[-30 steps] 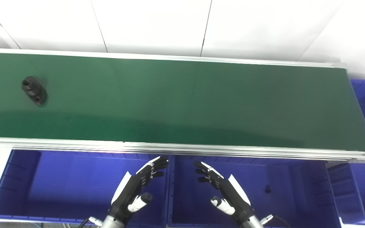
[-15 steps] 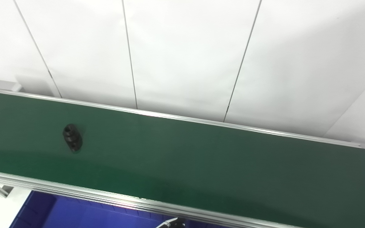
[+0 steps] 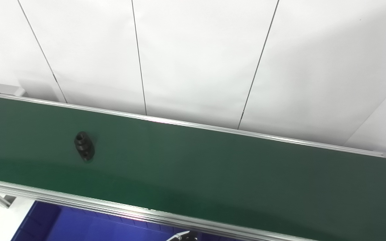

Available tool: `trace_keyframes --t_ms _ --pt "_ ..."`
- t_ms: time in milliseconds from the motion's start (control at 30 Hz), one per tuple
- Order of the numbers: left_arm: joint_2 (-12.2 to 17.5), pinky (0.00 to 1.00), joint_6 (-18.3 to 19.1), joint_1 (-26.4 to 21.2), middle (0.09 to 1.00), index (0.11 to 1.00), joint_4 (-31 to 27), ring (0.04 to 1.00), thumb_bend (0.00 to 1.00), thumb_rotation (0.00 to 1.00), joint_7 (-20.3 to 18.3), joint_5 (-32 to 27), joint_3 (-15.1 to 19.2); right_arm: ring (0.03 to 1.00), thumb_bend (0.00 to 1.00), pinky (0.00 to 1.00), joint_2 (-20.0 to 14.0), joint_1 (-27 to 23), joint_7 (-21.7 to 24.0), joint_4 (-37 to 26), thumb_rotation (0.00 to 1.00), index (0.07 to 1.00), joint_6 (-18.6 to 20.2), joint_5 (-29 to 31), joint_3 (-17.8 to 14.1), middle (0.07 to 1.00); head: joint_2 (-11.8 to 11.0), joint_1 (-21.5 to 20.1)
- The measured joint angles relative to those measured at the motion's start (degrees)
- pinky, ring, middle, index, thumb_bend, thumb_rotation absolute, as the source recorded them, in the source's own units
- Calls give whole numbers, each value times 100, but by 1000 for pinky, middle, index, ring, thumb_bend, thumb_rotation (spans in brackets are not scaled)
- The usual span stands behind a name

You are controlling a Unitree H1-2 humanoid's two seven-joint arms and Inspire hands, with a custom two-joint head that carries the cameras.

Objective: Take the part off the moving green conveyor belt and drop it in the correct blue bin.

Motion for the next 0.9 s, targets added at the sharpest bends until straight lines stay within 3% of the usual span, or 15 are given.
trace_keyframes --t_ms 400,567,900 --pt "20 728 0 -17 812 822 1 792 1000 979 188 2 -123 864 1000 755 -29 66 134 -136 964 913 0 11 -119 920 53 53" --pt "24 724 0 -29 814 821 1 794 1000 985 224 22 -147 875 993 758 -235 283 285 -817 960 912 -21 43 -138 928 70 62" --pt "21 724 0 -36 819 819 1 801 1000 987 229 24 -155 856 1000 712 -354 809 552 -1619 993 924 -29 242 -500 929 79 114"
